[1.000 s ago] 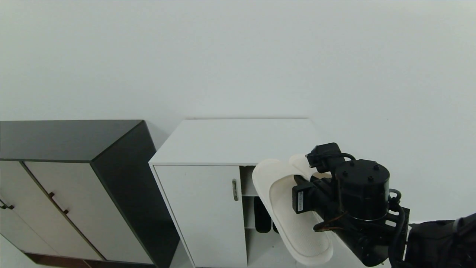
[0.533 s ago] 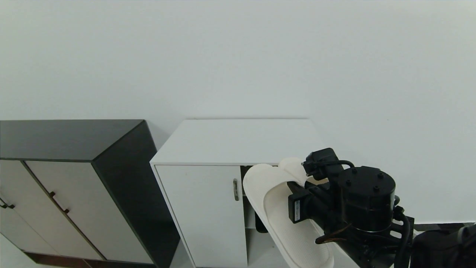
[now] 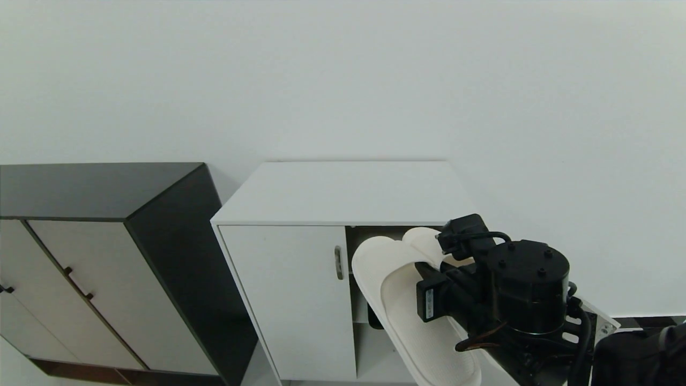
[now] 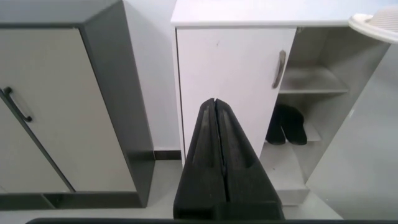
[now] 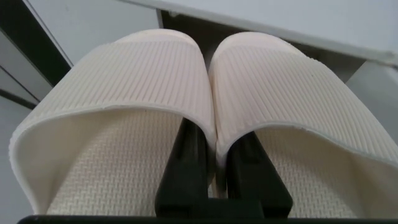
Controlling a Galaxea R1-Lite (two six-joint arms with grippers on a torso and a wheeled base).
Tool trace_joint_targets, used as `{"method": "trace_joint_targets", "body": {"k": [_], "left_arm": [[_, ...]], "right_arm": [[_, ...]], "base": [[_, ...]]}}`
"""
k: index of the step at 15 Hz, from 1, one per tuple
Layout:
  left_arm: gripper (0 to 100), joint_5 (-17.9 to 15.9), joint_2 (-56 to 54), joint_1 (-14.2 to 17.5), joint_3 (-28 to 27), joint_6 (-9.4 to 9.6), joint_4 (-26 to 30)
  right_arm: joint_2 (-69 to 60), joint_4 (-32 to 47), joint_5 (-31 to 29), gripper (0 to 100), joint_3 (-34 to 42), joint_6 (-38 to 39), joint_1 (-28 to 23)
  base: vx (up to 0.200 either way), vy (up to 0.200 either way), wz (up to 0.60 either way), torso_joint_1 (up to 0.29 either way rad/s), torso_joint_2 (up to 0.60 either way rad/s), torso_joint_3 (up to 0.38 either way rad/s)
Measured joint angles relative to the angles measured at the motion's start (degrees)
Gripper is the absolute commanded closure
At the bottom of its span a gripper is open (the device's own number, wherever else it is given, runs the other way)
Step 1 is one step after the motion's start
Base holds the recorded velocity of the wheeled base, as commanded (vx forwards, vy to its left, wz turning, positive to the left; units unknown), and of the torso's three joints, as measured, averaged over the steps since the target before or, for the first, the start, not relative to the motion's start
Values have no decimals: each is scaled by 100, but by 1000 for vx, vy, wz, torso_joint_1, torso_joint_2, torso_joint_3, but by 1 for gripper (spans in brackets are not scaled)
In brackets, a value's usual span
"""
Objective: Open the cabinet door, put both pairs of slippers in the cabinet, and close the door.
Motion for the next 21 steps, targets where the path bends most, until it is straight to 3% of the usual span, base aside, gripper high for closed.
{"method": "trace_joint_targets", "body": {"k": [12,21], "left_arm": [[100,0,0,0,0,9,0],[100,0,0,0,0,9,0]], "right_arm": [[218,-207,26,100,116,0,-20],[301,-229,33,100,176,6,-13]], "base": [[0,0,0,-204,518,317],[0,0,0,-131,463,334]]}}
